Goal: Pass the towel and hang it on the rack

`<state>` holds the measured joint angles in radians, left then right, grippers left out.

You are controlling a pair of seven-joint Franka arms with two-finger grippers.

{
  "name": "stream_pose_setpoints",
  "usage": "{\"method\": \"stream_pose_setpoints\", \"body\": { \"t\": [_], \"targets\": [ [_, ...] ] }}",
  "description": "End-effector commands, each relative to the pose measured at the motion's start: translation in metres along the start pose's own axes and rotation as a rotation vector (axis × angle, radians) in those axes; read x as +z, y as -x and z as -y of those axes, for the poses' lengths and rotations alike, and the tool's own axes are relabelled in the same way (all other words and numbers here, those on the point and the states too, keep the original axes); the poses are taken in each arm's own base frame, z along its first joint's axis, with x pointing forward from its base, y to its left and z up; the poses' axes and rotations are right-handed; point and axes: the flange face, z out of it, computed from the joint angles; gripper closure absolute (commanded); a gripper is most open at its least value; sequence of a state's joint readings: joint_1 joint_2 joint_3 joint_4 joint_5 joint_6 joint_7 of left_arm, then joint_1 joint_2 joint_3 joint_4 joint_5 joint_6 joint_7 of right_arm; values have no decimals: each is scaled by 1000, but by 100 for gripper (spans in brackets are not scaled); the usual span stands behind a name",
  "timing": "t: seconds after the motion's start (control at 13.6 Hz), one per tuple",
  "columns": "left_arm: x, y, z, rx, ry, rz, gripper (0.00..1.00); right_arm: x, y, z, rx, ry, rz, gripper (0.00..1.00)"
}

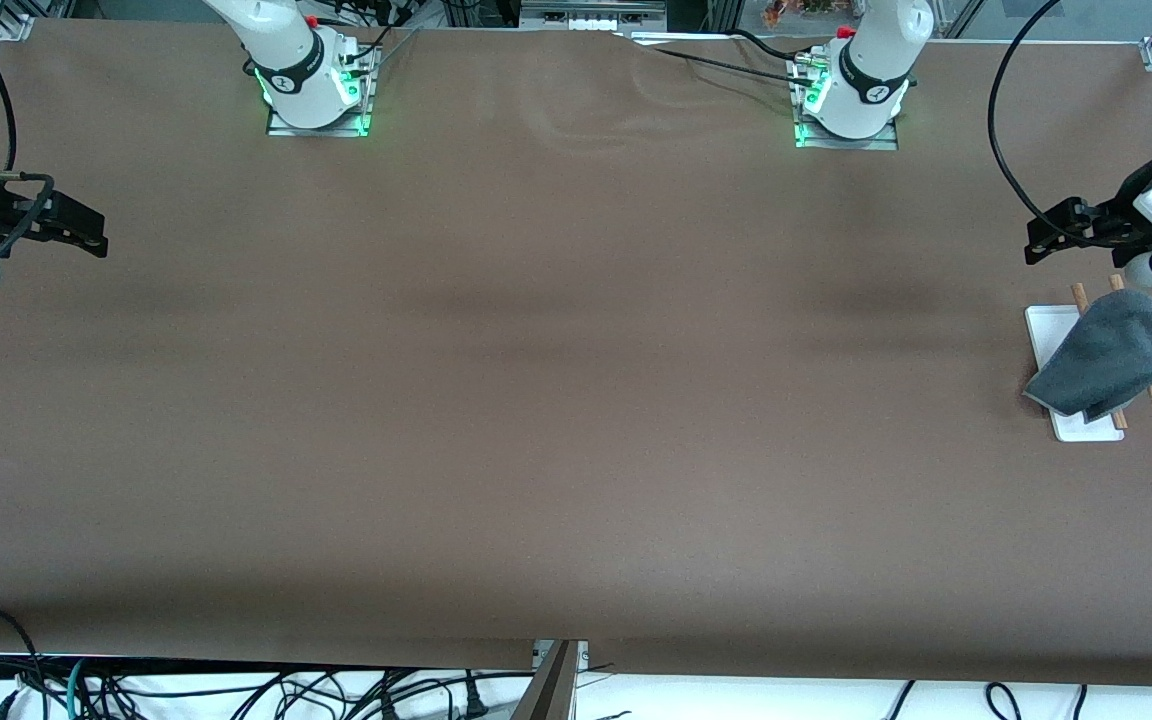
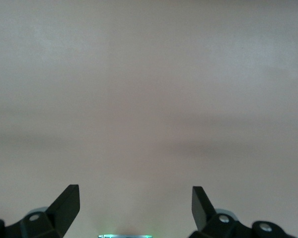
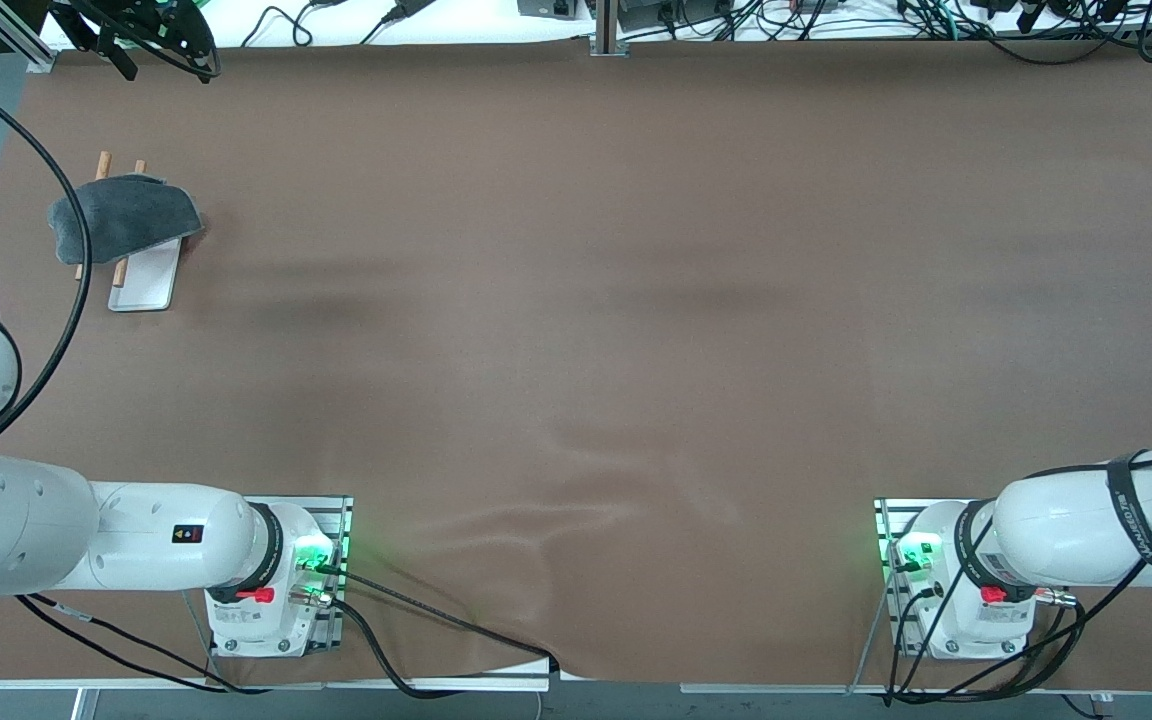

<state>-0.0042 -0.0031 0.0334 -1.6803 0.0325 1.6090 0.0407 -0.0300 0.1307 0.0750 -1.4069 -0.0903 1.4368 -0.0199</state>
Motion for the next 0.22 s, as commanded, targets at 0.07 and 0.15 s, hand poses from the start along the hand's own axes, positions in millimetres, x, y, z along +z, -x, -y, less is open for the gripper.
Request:
{"method": "stream_pose_setpoints", "body": {
  "t": [0.07,0.15],
  "targets": [
    [-5,-6,-2,-3,-14,10,0,-4,1,-2,-15,-15,-10,0],
    [-5,-6,-2,-3,-14,10,0,-4,1,-2,-15,-15,-10,0]
  ]
}}
